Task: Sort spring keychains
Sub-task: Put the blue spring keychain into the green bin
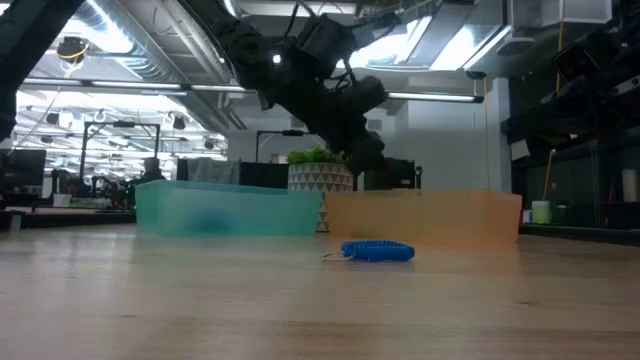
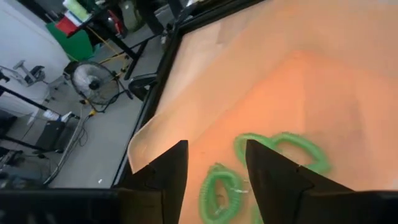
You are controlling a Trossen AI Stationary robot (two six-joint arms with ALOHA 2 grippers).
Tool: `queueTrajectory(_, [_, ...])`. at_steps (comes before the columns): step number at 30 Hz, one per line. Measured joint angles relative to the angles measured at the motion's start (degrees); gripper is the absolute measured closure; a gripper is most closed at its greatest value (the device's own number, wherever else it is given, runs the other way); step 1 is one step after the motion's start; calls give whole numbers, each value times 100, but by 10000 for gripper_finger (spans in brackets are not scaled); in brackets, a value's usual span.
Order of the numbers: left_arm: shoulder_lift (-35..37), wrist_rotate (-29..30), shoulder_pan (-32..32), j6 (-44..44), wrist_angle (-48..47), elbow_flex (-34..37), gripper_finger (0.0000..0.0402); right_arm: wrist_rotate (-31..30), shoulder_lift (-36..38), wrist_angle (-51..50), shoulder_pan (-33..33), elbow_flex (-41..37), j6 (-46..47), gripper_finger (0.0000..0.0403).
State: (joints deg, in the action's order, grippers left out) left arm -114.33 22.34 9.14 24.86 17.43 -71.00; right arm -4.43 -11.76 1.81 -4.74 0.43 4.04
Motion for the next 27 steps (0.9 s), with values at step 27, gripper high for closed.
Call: queueTrajectory(27, [1752, 1374, -2221, 868, -1409, 24, 258, 0, -1, 1, 0, 0, -1, 395])
